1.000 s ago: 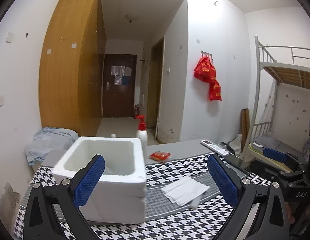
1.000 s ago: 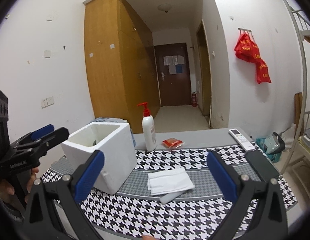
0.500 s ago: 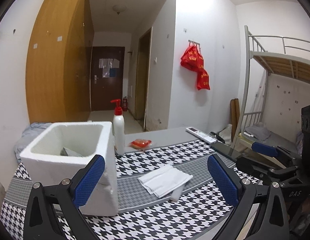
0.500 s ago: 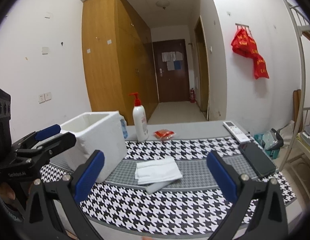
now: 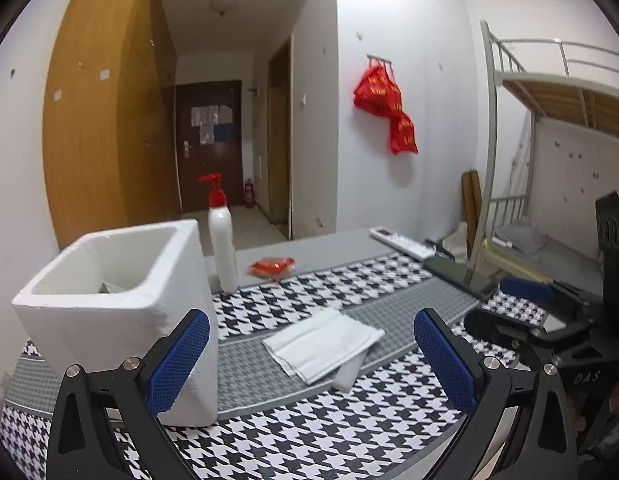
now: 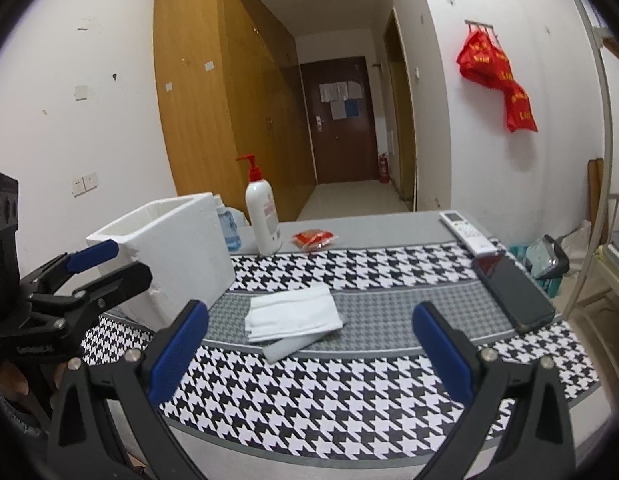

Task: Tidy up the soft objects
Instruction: 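Move both open grippers over the folded white towel and foam stick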

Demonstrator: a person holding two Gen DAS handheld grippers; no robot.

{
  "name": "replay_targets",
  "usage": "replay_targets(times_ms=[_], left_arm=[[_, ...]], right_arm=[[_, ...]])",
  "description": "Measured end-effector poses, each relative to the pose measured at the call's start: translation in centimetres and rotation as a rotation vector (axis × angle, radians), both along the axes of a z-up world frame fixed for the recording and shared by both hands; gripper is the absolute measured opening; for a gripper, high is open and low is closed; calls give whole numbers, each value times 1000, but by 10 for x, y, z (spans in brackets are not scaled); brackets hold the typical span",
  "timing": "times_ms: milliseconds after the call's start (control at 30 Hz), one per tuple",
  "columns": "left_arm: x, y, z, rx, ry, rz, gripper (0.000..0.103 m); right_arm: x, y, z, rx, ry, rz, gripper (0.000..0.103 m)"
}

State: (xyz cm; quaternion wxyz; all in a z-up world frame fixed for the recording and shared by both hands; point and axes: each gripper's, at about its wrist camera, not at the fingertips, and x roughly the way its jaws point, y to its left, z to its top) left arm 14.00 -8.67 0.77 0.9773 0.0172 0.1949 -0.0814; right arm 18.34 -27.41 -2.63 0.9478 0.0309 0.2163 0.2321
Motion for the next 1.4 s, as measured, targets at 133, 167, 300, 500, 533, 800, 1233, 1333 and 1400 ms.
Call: replay_targets(times_ms=[133,167,300,500,533,800,1233,1333,1400], left_arm=[[11,-1,-8,-3,47,-1,102],[12,-1,-9,2,47,1,102],[16,-5,-15,26,53,-8,102],[28,-11,-23,50,83,14,102],[30,-10,-24,45,99,13,102],[49,-18,-30,83,163,9,102],[81,-21,-43,127,221,30,102],[87,-23,-44,131,228,18,102],[90,-24,-45,136,233,12,102]], right_arm=[[8,-4,-7,7,27,-8,103],[10,-6,-8,7,32,-8,103],[17,-10,-13,0,52,-6,103],[25,-11,-20,-9,82,-2,103],[26,-11,-21,-10,84,3,103],[38,-15,-29,-11,112,1,103],[52,-13,-38,-25,155,8,103],[54,-13,-40,-24,161,5,103],[56,-13,-41,-26,163,5,103]])
